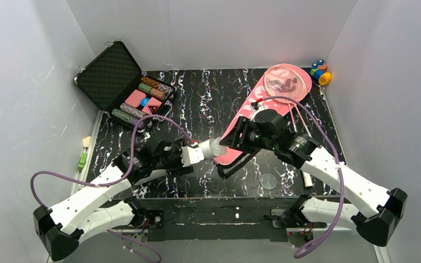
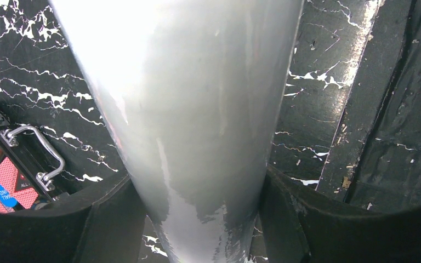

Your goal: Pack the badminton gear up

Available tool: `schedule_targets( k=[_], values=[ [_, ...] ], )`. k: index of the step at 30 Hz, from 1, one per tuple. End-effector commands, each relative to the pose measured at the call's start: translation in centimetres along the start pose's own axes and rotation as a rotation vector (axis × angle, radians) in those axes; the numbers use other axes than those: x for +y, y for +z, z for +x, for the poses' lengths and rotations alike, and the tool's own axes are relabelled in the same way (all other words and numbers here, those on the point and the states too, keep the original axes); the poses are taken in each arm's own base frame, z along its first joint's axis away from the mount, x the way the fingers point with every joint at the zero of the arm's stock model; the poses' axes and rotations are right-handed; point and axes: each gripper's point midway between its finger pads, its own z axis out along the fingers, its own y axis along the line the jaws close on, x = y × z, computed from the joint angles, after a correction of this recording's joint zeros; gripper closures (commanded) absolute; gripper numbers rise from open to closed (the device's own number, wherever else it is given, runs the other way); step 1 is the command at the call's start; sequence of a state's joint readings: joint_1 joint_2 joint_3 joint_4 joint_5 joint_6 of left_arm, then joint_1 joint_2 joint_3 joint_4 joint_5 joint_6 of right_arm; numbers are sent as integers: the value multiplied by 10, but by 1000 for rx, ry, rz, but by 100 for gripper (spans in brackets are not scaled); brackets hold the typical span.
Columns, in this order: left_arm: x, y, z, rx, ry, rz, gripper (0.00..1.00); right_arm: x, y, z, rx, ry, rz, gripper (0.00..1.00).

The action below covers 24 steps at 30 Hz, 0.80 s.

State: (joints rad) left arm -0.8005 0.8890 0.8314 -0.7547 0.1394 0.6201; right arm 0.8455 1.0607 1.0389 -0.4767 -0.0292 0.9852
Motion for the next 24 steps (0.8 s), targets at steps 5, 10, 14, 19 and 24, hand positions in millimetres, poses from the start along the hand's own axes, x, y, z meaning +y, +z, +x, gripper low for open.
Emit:
schedule_targets(
  k=[5,10,14,19,24],
  values=[
    [13,-11,-24,-85,9,-47,53,15,1,3,56,-42,-34,43],
    [14,-12,-25,-87,8,-51,53,6,15,18,162,-59,15,43],
    [17,-14,-28,-95,9,-57,53,-3,21,26,217,-71,73,43],
    [19,-15,-32,-100,8,-62,53,1,26,27,220,-86,56,42],
    [21,-16,-35,-107,4,-61,53,6,37,36,246,-104,44,40]
  ],
)
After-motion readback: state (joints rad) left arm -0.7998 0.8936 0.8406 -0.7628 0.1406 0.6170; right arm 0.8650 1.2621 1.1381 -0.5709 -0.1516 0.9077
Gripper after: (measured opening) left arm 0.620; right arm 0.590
